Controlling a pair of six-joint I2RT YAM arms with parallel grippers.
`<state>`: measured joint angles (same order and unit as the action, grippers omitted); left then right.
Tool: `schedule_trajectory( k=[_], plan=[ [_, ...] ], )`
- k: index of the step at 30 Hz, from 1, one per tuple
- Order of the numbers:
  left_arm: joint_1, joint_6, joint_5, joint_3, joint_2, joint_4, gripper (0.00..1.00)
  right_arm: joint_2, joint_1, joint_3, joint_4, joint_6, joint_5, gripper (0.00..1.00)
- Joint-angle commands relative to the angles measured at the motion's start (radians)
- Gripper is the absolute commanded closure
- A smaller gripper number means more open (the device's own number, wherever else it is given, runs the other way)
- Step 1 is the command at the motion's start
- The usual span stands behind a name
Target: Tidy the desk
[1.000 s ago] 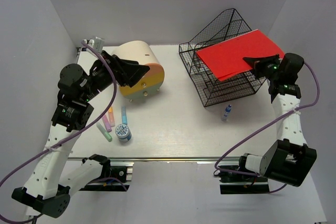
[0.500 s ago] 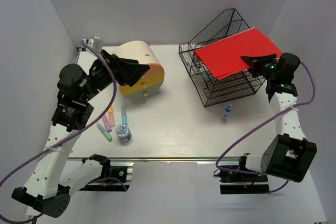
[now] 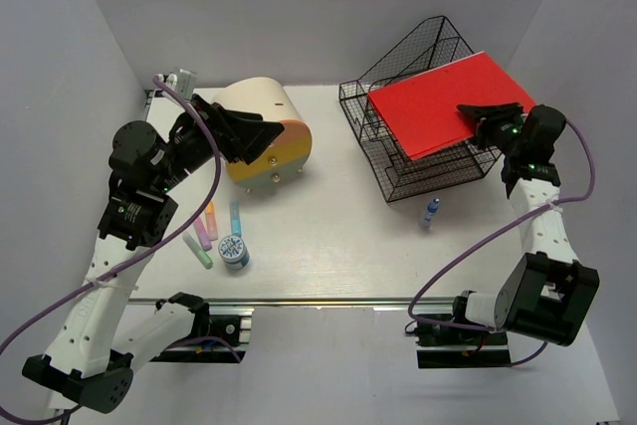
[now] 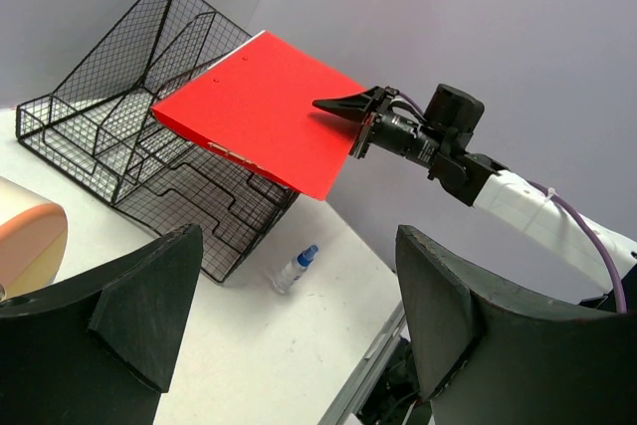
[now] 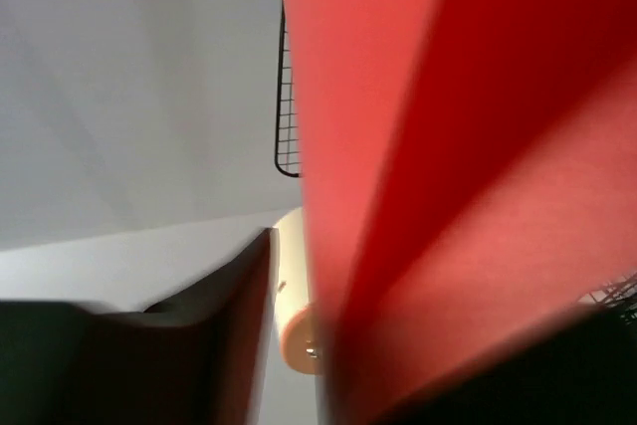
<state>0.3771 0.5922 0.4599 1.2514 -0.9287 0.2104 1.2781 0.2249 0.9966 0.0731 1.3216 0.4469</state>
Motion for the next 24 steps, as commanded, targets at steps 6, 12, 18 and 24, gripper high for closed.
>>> schedule_trajectory(
  k=[6,12,18,24],
  plan=[
    [0.005,0.003,-0.001,0.019,0.018,0.014,0.12,-0.028,-0.001,-0.009,0.087,-0.021,0.015,0.21],
    [0.005,0.001,-0.007,0.031,0.028,0.024,0.12,-0.046,-0.001,0.031,0.011,-0.047,0.009,0.11],
    [0.005,-0.002,-0.015,0.051,0.037,0.044,0.12,-0.066,0.005,0.083,-0.1,-0.079,0.004,0.11],
    [0.005,-0.003,-0.02,0.063,0.045,0.058,0.12,-0.082,0.014,0.135,-0.195,-0.124,0.006,0.11]
  ],
)
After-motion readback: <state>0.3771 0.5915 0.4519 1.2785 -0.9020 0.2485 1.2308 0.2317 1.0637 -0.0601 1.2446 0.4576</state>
